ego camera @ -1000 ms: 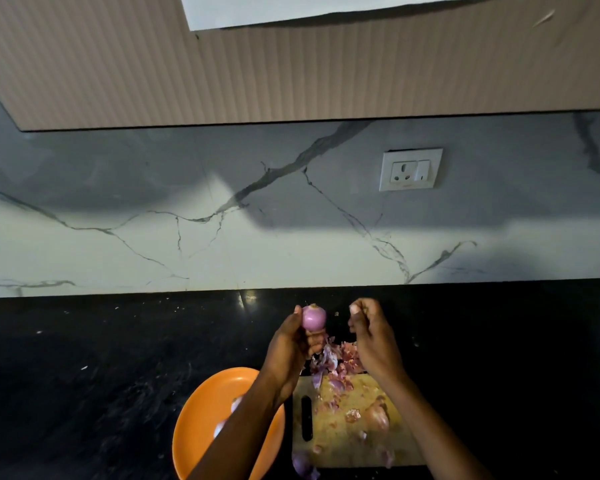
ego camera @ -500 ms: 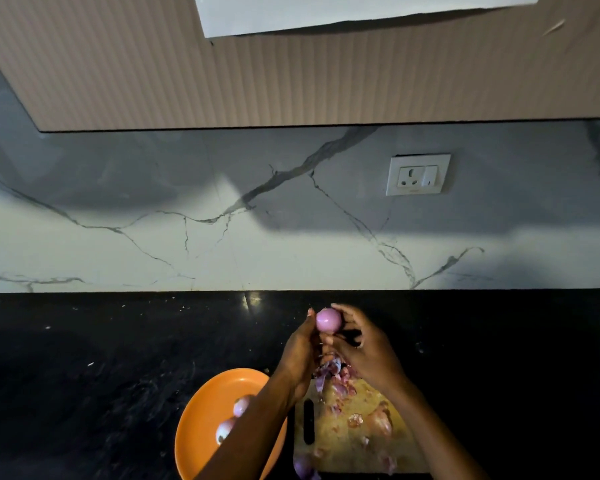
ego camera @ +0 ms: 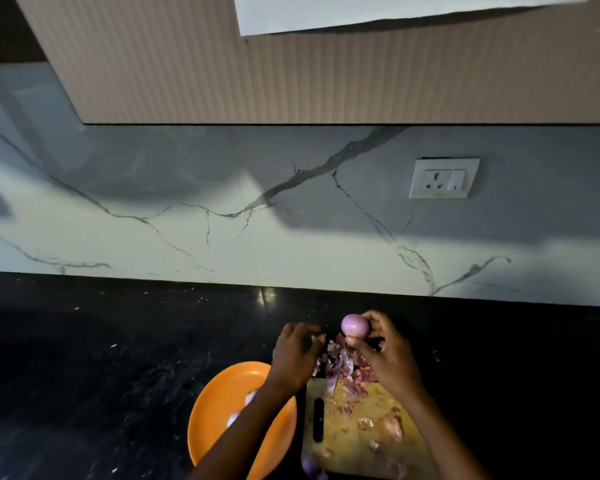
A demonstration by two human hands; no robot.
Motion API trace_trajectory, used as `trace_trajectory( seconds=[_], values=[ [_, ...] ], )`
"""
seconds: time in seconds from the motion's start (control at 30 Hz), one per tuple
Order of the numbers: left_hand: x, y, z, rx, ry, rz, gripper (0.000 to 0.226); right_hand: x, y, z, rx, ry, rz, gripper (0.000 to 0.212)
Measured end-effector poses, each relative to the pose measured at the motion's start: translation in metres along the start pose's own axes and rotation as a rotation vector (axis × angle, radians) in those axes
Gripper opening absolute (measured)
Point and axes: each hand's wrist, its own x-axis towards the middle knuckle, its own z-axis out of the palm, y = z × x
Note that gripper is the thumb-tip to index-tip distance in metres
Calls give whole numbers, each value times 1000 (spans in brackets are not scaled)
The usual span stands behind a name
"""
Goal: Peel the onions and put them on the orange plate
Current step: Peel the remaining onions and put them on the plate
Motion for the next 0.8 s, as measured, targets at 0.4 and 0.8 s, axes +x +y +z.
trace_trajectory(
  seconds=[0.4, 0.8],
  values=[
    [-62, -91, -62, 8, 159, -281, 17, -7, -11, 82, -47, -321, -43, 51],
    [-106, -147, -89, 152, 224, -469, 27, -17, -38, 215, -535, -644, -171, 41]
  ],
)
